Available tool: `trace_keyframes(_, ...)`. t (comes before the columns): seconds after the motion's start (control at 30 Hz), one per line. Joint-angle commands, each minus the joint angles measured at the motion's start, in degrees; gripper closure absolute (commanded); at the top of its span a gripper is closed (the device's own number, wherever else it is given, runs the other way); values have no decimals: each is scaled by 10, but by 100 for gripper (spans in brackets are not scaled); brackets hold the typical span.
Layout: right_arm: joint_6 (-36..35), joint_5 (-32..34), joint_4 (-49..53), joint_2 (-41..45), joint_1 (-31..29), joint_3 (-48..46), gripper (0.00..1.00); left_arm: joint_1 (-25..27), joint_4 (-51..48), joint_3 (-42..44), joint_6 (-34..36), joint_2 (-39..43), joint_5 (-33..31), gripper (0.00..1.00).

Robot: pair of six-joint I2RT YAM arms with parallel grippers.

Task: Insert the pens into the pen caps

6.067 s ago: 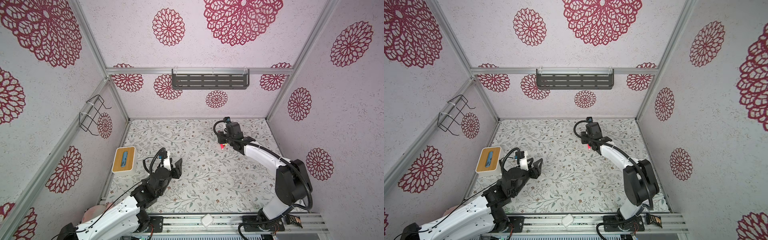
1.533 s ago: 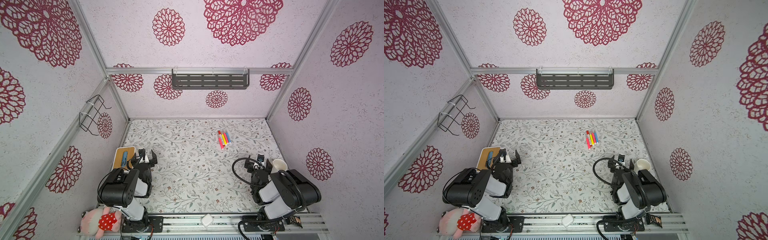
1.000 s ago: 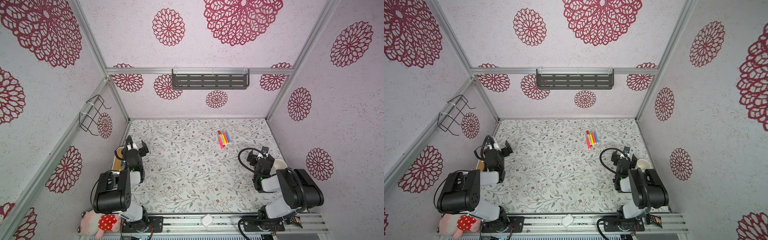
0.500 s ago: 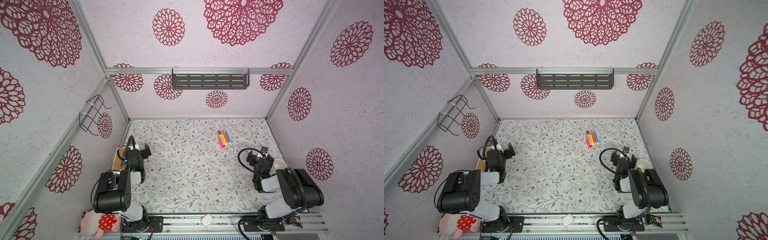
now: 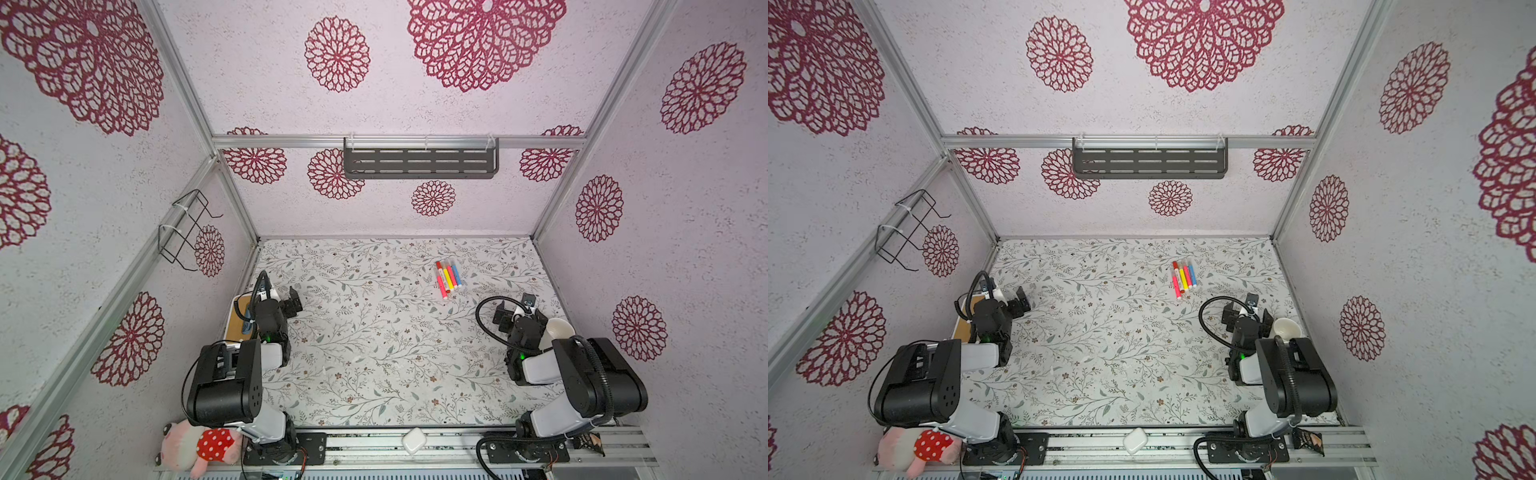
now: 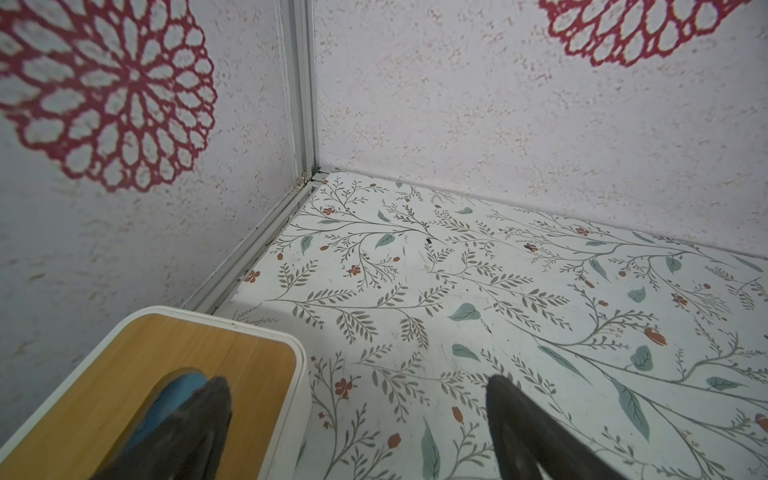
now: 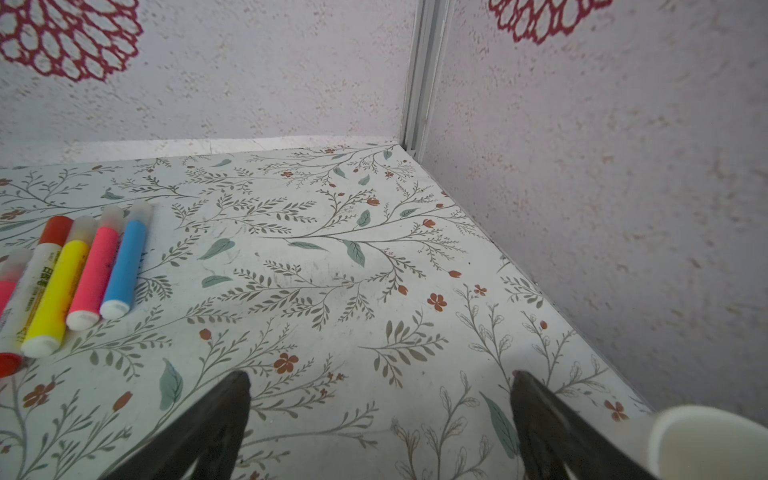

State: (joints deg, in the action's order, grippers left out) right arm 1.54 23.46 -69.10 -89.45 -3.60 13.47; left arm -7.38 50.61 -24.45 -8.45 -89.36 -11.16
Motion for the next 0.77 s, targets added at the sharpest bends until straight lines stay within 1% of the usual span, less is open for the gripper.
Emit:
trace_keyframes(0.0, 8, -5, -18, 11, -3, 4, 1, 4, -5, 1, 4, 3, 4, 3)
trace_keyframes(0.5, 7, -4, -20, 11, -3, 3, 1, 3, -14, -7, 3, -2, 7, 3)
trace_keyframes(0.63, 8, -18, -8, 10, 0, 9, 1, 2, -5, 0, 5, 2, 14, 3)
trace_keyframes(0.73, 7, -17, -17, 11, 0, 4, 1, 2, -6, 0, 5, 2, 14, 3)
